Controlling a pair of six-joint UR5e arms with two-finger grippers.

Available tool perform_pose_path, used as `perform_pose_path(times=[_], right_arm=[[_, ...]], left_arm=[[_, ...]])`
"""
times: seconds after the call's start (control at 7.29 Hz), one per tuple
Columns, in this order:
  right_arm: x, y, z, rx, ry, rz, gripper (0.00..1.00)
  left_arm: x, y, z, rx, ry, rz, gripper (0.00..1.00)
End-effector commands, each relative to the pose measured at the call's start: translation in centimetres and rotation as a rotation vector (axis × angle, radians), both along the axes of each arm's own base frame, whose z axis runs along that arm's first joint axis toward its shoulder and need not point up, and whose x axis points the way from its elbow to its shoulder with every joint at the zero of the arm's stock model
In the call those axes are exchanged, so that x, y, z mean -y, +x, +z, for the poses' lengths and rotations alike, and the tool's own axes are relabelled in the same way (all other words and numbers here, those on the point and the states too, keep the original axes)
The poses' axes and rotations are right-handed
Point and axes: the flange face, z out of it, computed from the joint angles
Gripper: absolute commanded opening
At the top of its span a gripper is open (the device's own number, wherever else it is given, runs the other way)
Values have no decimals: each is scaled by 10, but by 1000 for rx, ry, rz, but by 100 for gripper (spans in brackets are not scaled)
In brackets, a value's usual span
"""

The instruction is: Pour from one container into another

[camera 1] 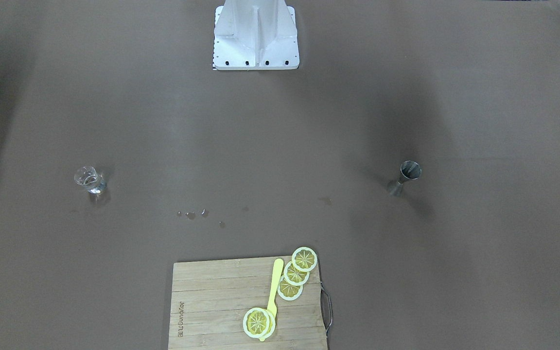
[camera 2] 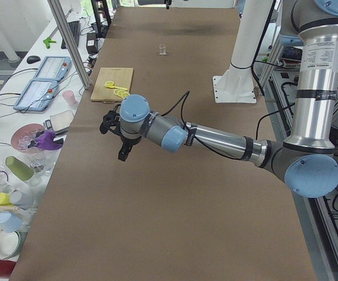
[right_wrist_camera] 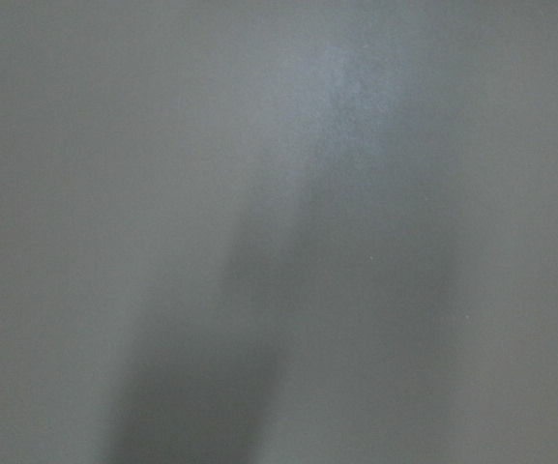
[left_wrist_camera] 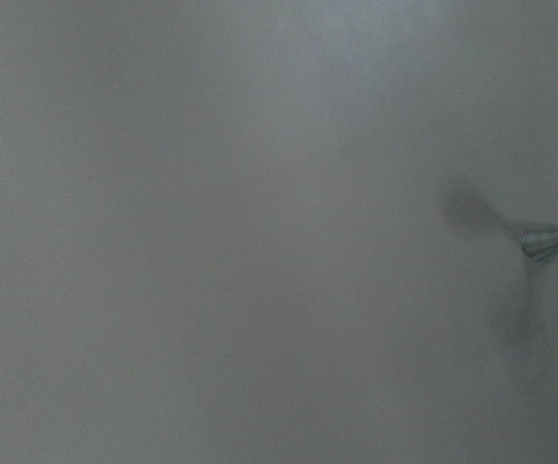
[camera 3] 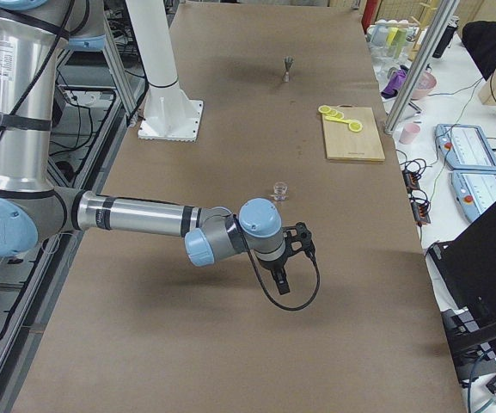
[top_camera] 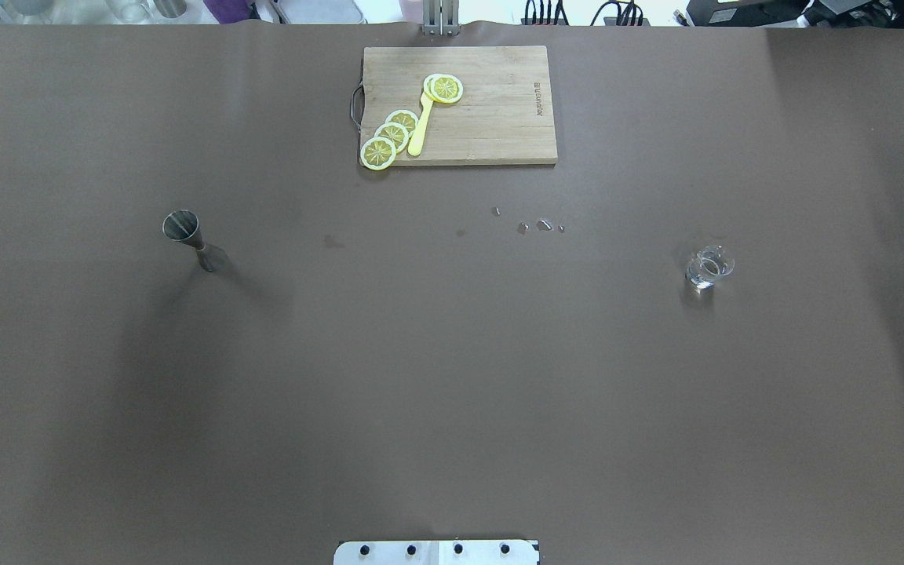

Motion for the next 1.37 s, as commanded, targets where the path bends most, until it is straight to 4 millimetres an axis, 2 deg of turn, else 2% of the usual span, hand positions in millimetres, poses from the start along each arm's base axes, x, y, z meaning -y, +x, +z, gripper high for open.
perform_pose_path(times=[0.0,0.27,0.41,0.55,0.69,0.82,0.96,1.1,1.23], right_arm=[[7,-17,-9,30,67,-42,100],[10,-33,-28,97,124,-99,100],[7,-37,-41,157,157,-128,100],[5,-39,-62,183,195,-145,100],[3,-51,-91,207,236,-180,100],[1,-69,-106,209,264,-219,100],[5,-101,-117,207,273,-269,100],[15,-129,-138,170,327,-291,100],[11,-150,-149,163,351,-323,100]], left_arm=[[17,17,-25,29,69,-23,97],[18,33,-38,29,119,-14,97],[19,53,-49,34,148,-50,97],[18,79,-56,26,166,-72,97],[9,104,-79,14,187,-131,97],[-3,139,-103,-9,208,-174,97],[-15,176,-120,-42,247,-209,97],[-27,218,-127,-70,273,-267,97],[-38,250,-130,-66,300,-315,97]])
